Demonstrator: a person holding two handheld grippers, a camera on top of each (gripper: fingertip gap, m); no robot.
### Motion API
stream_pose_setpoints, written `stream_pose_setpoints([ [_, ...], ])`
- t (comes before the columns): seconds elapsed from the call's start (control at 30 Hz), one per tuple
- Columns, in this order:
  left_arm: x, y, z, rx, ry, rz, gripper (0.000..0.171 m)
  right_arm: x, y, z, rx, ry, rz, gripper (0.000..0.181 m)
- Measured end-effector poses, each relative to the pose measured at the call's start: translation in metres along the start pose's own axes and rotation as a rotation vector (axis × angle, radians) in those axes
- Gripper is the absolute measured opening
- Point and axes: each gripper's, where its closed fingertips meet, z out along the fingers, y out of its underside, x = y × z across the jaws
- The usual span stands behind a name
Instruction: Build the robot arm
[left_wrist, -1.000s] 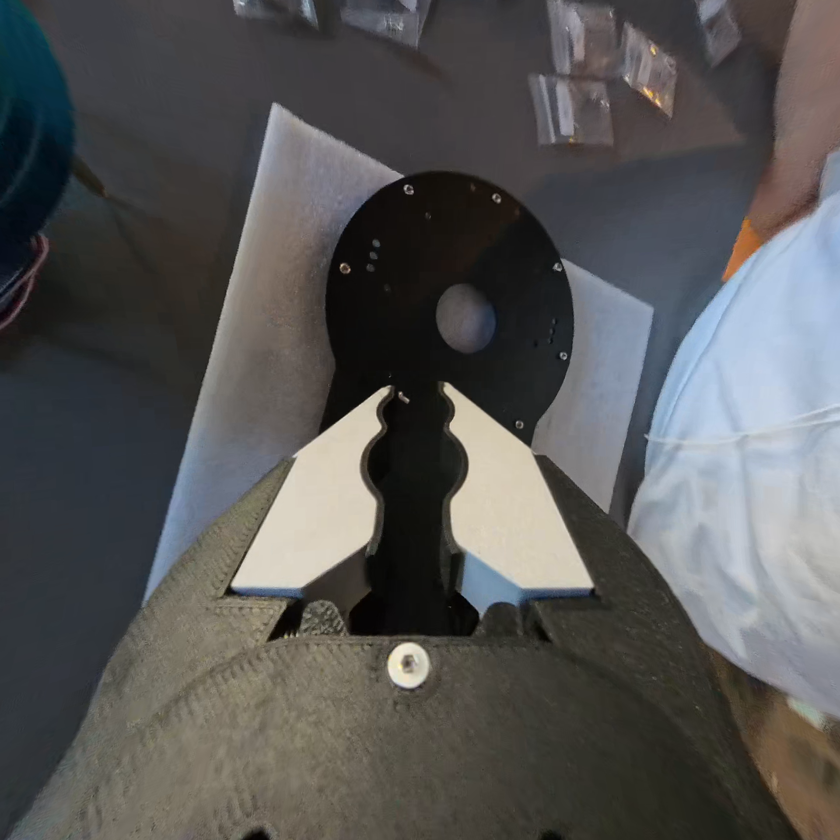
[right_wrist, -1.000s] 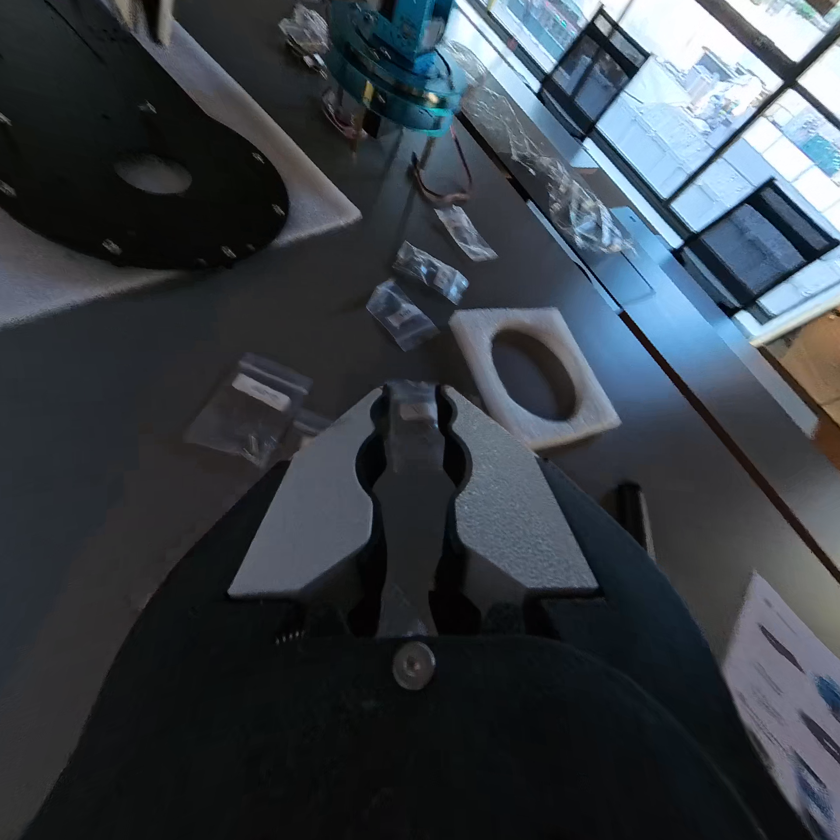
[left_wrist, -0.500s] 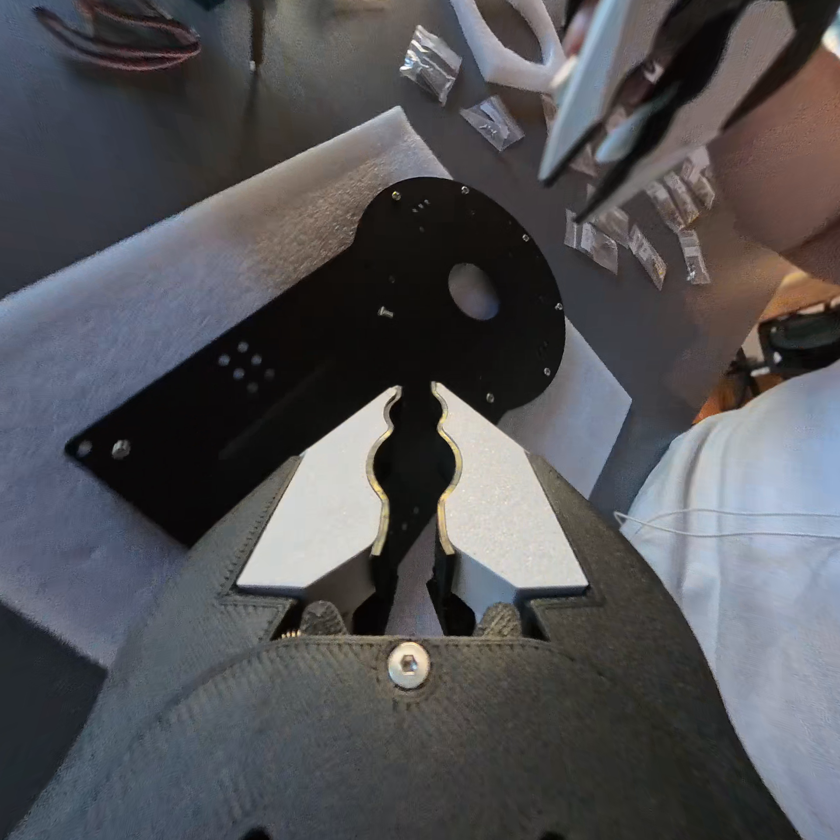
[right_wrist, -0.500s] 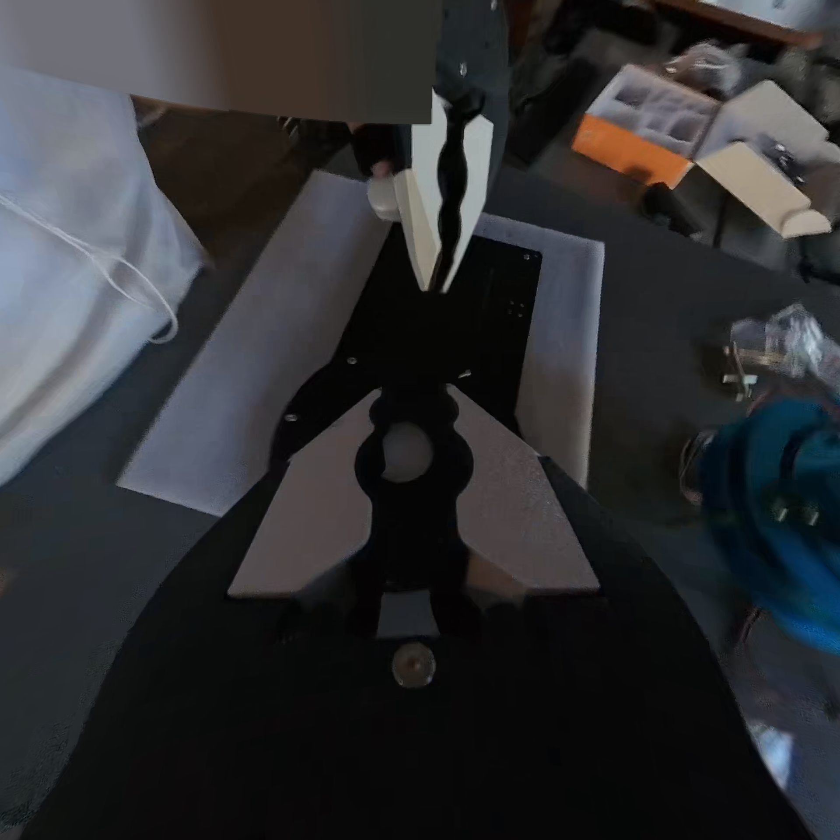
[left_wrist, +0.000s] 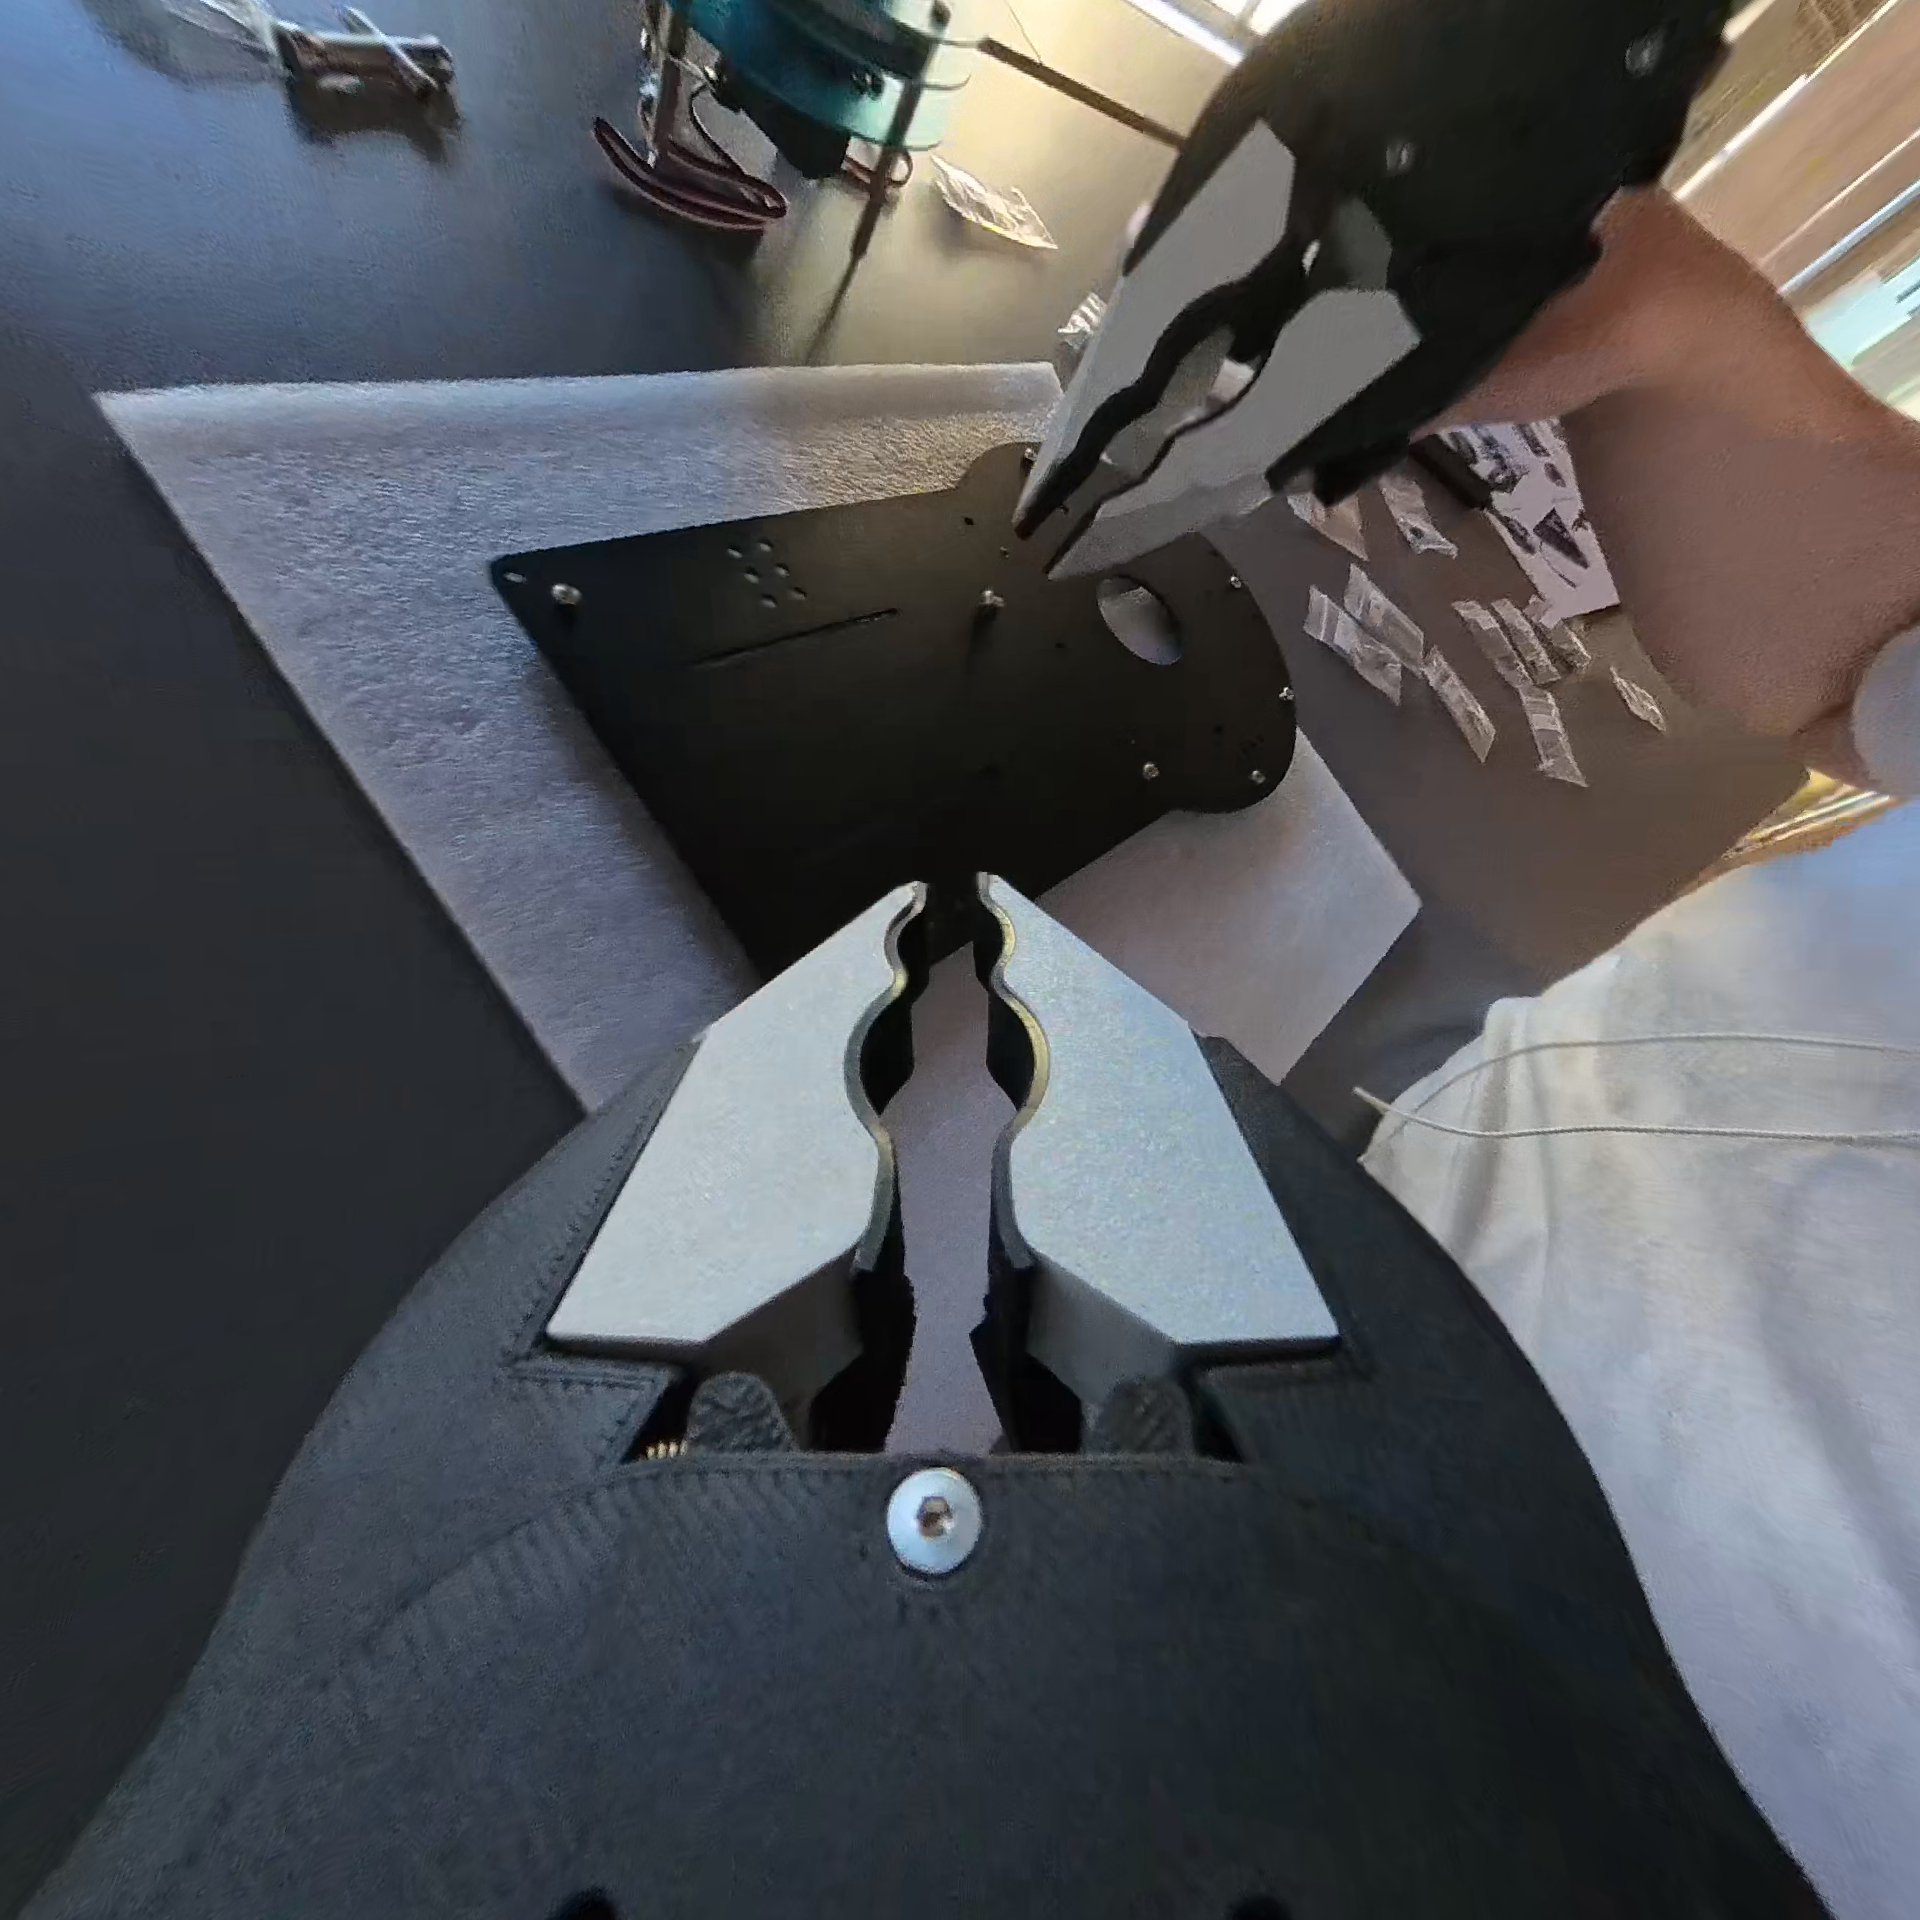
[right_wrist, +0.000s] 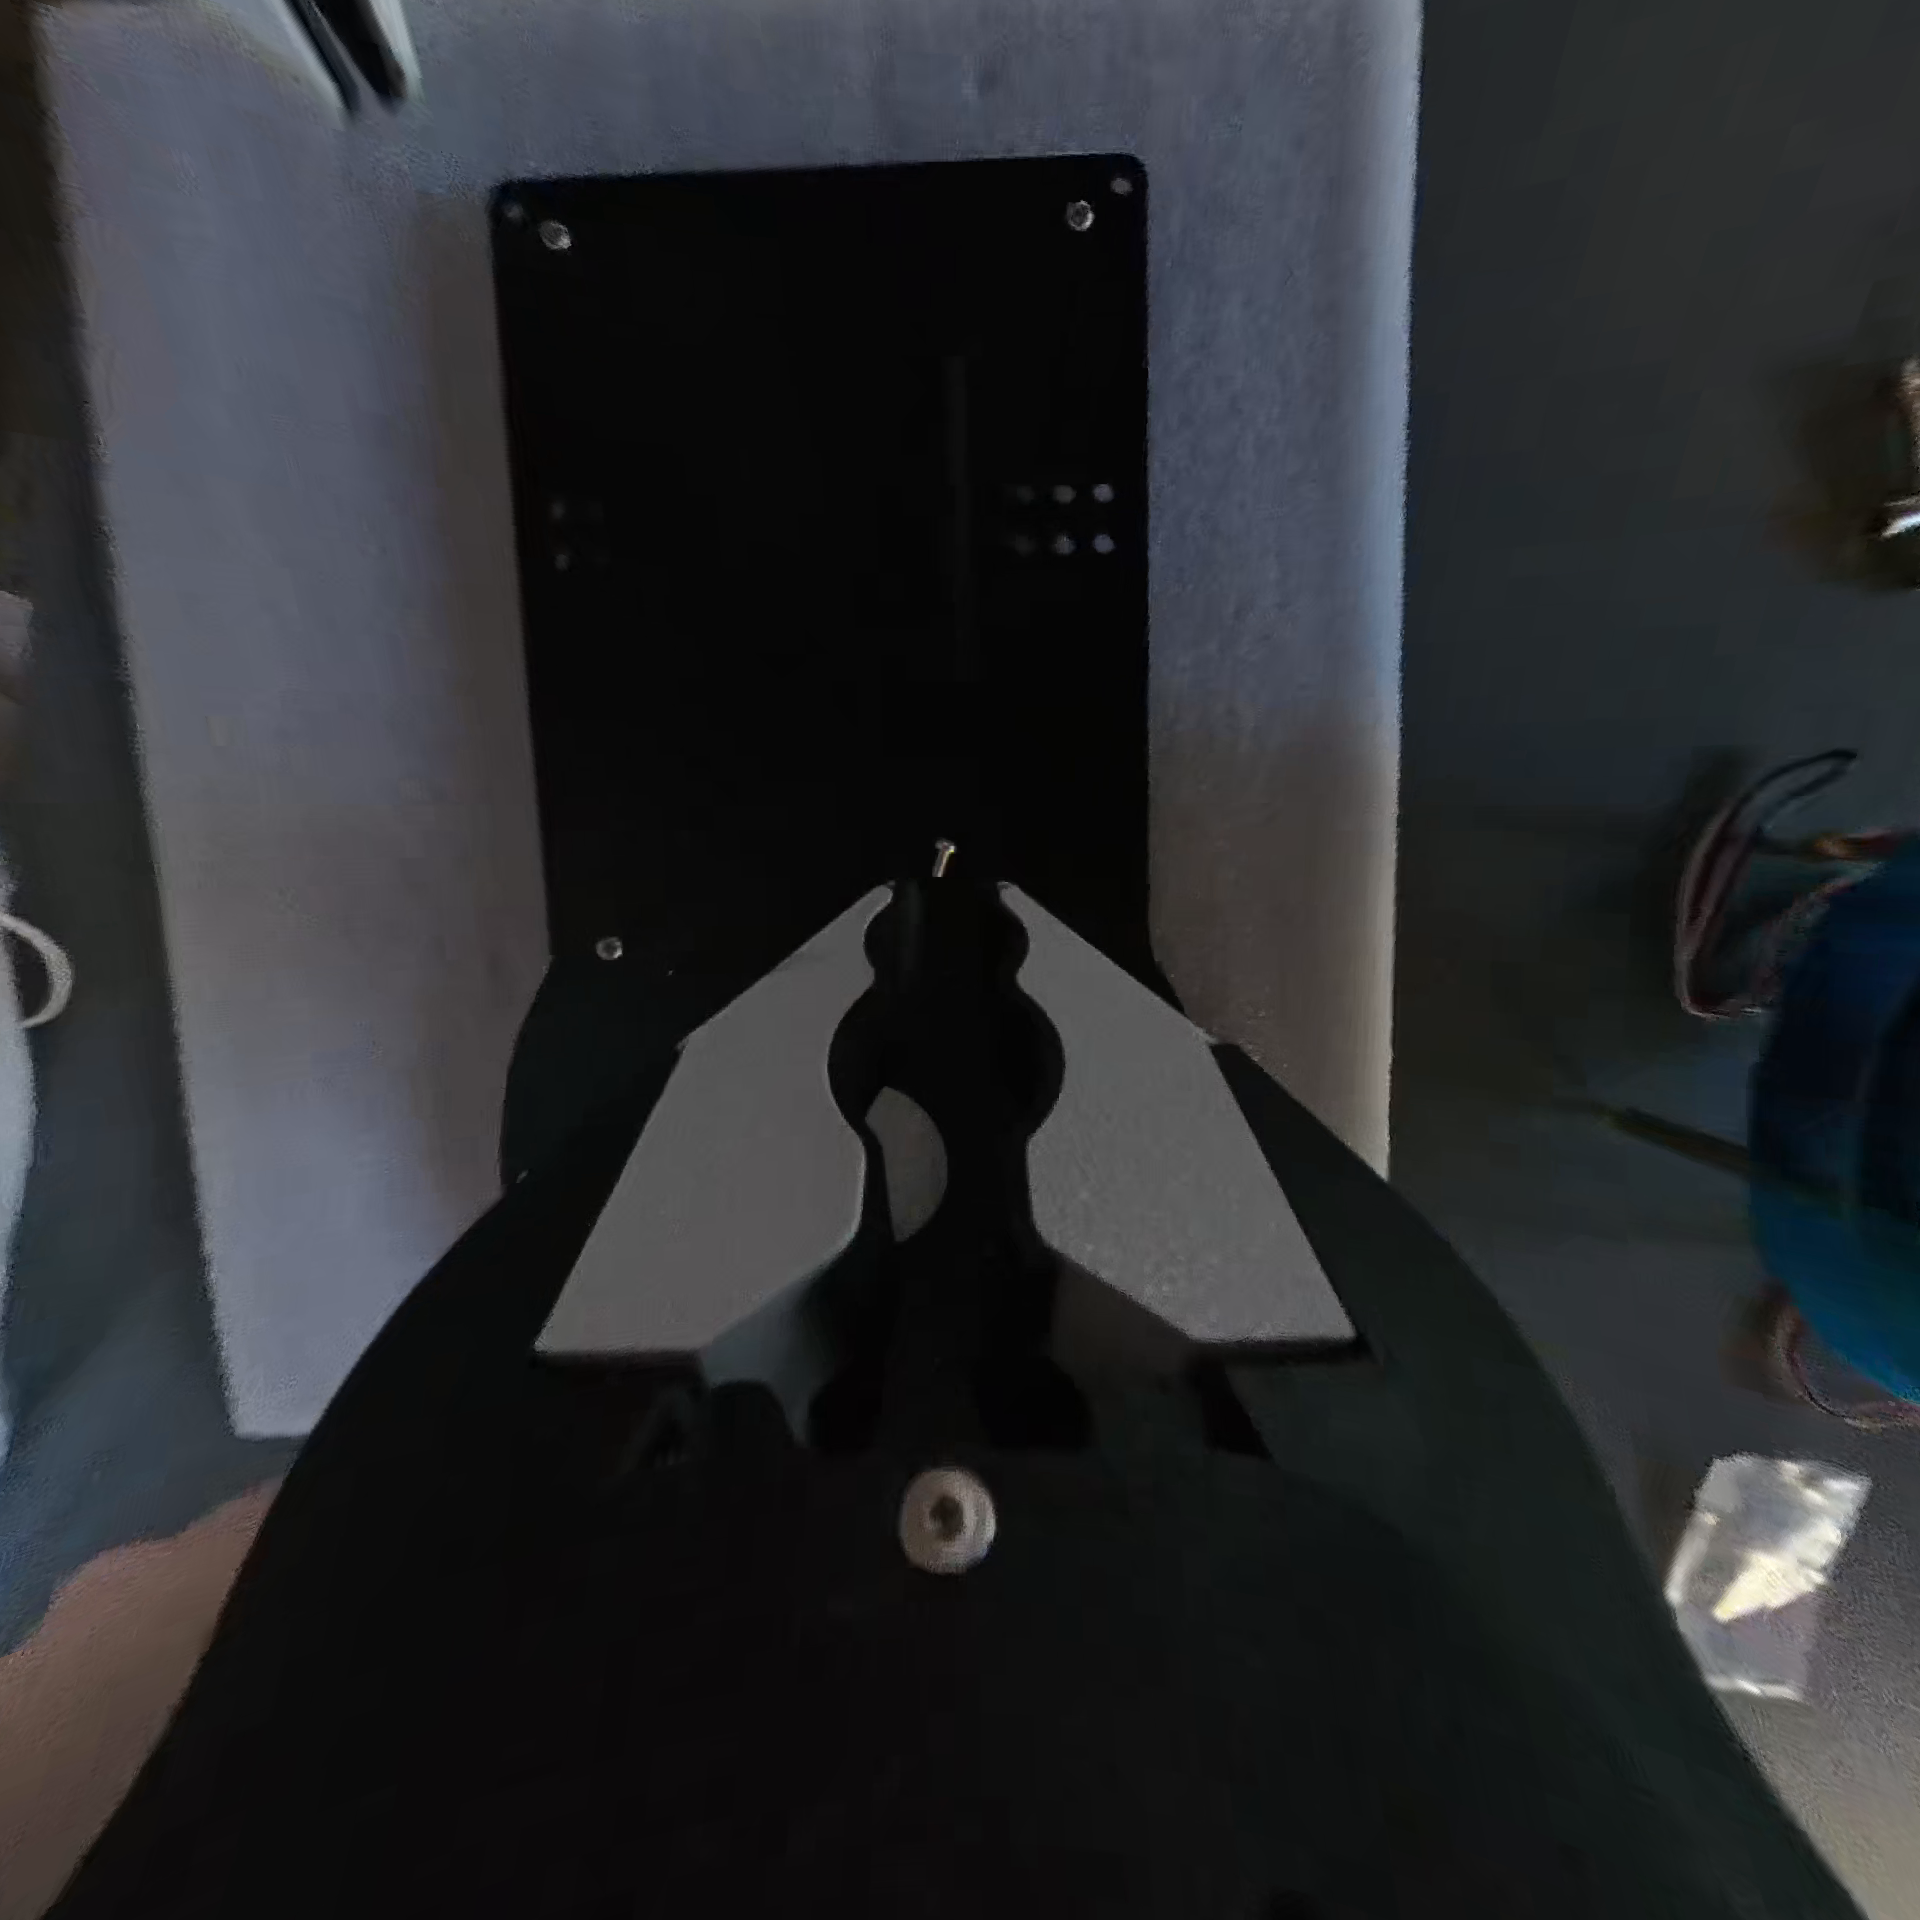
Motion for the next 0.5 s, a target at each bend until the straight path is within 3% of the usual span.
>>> stream_pose_setpoints([
  [0.13,-0.014,-0.006,-0.019,0.027,0.008,0.041,0.004,0.002,0.002,0.009,-0.068,0.105,-0.062,0.015],
  [0.5,-0.027,-0.003,-0.048,0.063,0.041,0.031,0.004,0.005,0.001,0.006,-0.098,0.122,0.281,0.013],
])
